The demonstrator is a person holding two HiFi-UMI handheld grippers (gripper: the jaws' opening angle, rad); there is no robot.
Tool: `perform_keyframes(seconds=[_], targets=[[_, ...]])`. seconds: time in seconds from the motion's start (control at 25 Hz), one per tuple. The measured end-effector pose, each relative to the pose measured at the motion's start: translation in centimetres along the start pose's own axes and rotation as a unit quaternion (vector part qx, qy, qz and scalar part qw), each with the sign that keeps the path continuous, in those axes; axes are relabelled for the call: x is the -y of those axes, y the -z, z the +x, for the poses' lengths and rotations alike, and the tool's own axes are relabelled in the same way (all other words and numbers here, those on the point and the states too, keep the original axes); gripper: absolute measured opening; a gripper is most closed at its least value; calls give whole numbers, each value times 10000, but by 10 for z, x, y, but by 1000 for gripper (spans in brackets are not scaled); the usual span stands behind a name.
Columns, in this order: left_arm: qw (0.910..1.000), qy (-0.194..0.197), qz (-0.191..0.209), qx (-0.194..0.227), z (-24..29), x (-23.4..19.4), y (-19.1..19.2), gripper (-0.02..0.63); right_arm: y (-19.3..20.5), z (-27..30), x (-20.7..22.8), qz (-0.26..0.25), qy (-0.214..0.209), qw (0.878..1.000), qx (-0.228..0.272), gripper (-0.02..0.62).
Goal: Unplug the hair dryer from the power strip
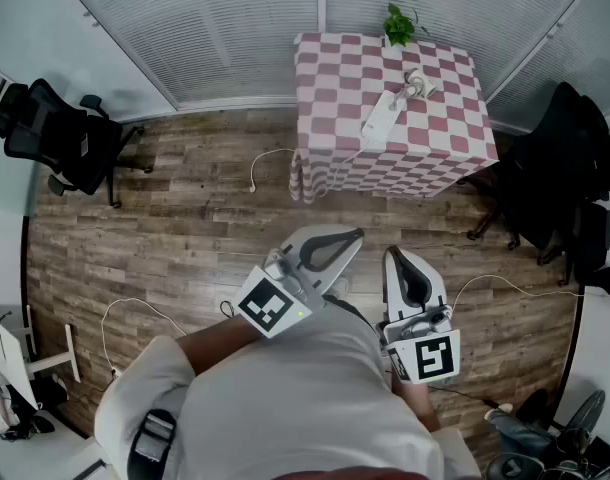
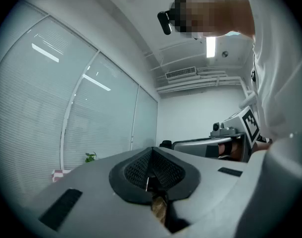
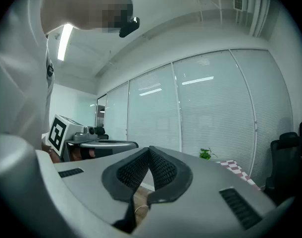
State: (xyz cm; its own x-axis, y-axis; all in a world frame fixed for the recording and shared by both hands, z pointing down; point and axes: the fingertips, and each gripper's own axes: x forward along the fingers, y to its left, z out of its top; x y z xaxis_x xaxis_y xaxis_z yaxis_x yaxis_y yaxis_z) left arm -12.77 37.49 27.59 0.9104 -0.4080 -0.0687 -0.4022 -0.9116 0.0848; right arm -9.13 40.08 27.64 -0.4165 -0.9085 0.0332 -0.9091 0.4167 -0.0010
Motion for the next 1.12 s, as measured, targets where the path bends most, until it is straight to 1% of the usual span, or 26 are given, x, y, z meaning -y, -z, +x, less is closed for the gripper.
perform_keyframes(seconds=[0.24, 0.6, 0.92, 1.12], targets=[[10000, 3, -47, -26, 12, 3, 2, 31, 3, -1, 14, 32, 27, 10000, -14, 31], [9999, -18, -66, -73, 32, 9, 8, 31, 1, -9, 38, 232, 132, 9995, 168, 32], [9999, -94, -26, -51, 56, 17, 12, 31, 5, -18, 61, 201, 1, 9998, 78, 32], [9999, -150, -12, -43, 64, 23, 15, 31, 6, -23, 72, 184, 9, 9998, 120, 32]])
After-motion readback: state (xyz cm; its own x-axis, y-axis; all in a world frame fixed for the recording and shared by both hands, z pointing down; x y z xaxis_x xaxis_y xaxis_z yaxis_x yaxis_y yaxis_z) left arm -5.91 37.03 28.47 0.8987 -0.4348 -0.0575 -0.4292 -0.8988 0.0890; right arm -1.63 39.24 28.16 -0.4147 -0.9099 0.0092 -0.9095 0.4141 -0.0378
